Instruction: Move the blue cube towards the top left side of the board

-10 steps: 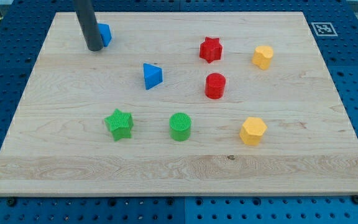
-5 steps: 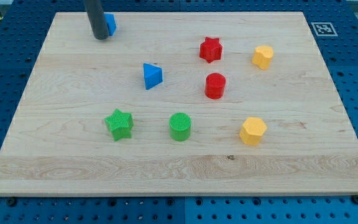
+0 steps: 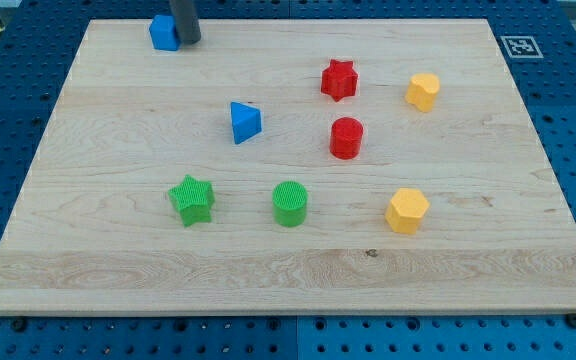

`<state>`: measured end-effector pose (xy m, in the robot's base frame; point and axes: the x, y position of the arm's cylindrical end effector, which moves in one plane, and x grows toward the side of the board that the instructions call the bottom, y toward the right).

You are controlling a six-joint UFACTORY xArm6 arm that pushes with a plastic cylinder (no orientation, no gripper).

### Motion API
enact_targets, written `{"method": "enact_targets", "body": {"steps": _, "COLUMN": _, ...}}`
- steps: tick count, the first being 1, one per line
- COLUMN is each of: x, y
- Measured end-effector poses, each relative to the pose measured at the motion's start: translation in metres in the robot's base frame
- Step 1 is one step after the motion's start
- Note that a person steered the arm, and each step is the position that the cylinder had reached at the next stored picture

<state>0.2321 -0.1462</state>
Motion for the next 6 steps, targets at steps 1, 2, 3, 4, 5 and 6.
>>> {"method": "enact_targets", "body": {"steps": 1, "x": 0.002, "y": -0.006}}
{"method": "enact_targets", "body": {"steps": 2, "x": 0.002, "y": -0.006}}
{"method": "enact_targets", "body": {"steps": 3, "x": 0.002, "y": -0.005}}
{"method": "enact_targets", "body": {"steps": 4, "x": 0.003, "y": 0.005}}
{"method": "enact_targets", "body": {"steps": 5, "x": 0.003, "y": 0.020}}
{"method": "enact_targets", "body": {"steps": 6, "x": 0.015, "y": 0.044}}
